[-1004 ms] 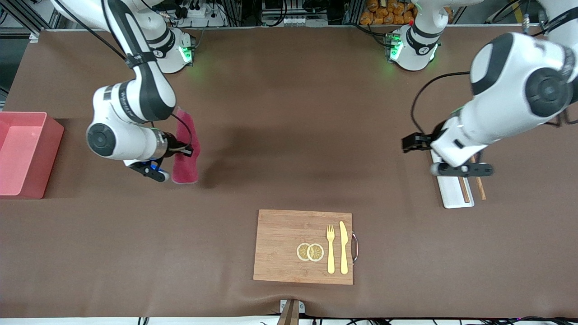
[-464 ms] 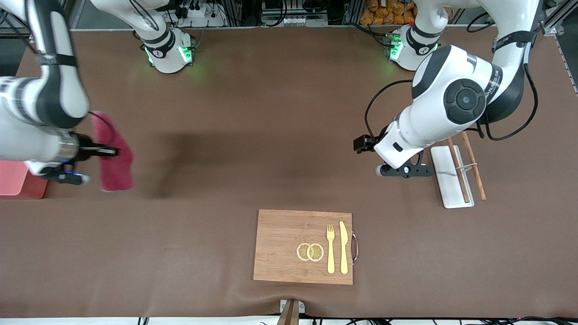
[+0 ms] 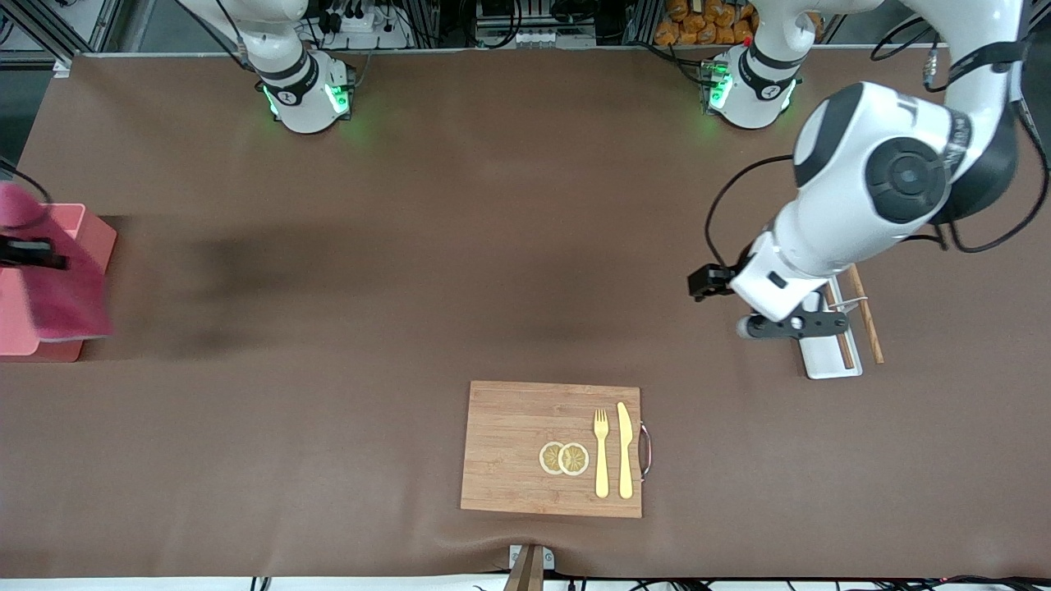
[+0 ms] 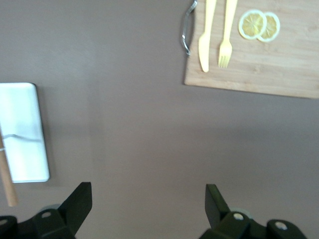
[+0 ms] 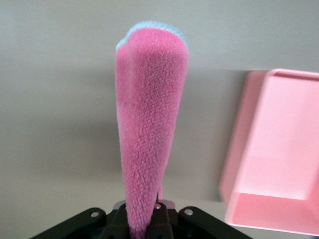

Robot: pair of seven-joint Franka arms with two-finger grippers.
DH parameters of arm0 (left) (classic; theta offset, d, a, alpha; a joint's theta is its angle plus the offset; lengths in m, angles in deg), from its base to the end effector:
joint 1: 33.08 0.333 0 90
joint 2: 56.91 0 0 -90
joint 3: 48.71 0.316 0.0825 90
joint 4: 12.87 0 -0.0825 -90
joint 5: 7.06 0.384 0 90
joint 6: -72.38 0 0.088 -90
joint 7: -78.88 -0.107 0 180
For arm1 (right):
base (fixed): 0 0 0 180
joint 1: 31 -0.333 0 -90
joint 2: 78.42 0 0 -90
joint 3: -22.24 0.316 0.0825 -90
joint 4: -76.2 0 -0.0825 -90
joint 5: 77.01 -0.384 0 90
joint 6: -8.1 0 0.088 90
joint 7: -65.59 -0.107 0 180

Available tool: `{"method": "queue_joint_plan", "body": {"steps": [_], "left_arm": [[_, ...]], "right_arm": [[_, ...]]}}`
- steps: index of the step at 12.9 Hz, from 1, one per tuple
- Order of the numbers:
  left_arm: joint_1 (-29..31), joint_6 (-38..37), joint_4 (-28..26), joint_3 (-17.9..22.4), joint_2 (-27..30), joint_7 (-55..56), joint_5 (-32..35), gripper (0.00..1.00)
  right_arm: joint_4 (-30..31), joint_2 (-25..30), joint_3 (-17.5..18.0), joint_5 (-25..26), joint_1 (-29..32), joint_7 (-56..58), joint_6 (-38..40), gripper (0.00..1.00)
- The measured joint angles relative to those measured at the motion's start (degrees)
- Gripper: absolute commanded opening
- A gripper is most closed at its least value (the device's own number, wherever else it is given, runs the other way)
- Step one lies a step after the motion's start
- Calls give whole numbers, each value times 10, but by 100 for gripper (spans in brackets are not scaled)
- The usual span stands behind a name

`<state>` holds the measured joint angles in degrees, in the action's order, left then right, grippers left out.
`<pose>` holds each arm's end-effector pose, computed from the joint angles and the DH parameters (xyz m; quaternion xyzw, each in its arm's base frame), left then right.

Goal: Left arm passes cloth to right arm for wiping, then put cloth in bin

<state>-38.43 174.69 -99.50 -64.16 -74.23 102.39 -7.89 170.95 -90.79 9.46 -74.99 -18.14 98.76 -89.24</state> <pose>0.6130 -0.2124 0.4944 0.9984 0.0307 -0.0259 0.0400 0.5503 -0.2571 0.4726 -0.9933 -0.0696 0.0921 0.0048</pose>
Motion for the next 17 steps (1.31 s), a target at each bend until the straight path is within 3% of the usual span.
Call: {"method": "queue_joint_plan", "body": {"steps": [5, 12, 13, 14, 15, 17], "left_arm": [[7, -1, 0, 0, 3, -3, 26, 100], [55, -21, 1, 3, 33, -31, 66, 100], [63, -25, 1, 3, 38, -36, 66, 100], [70, -31, 1, 4, 42, -37, 69, 100], [80, -35, 1, 4, 47, -37, 74, 100], [100, -41, 1, 11, 57, -56, 79, 100]], "right_arm": [[-56, -45, 0, 21, 106, 162, -12, 0], [-69, -155, 2, 17, 204, 282, -214, 1], [-69, -170, 3, 11, 207, 284, -229, 34], [-70, -185, 3, -2, 208, 289, -236, 60], [-71, -199, 3, -14, 208, 294, -239, 100], [-73, -215, 4, -22, 208, 295, -243, 100]]}}
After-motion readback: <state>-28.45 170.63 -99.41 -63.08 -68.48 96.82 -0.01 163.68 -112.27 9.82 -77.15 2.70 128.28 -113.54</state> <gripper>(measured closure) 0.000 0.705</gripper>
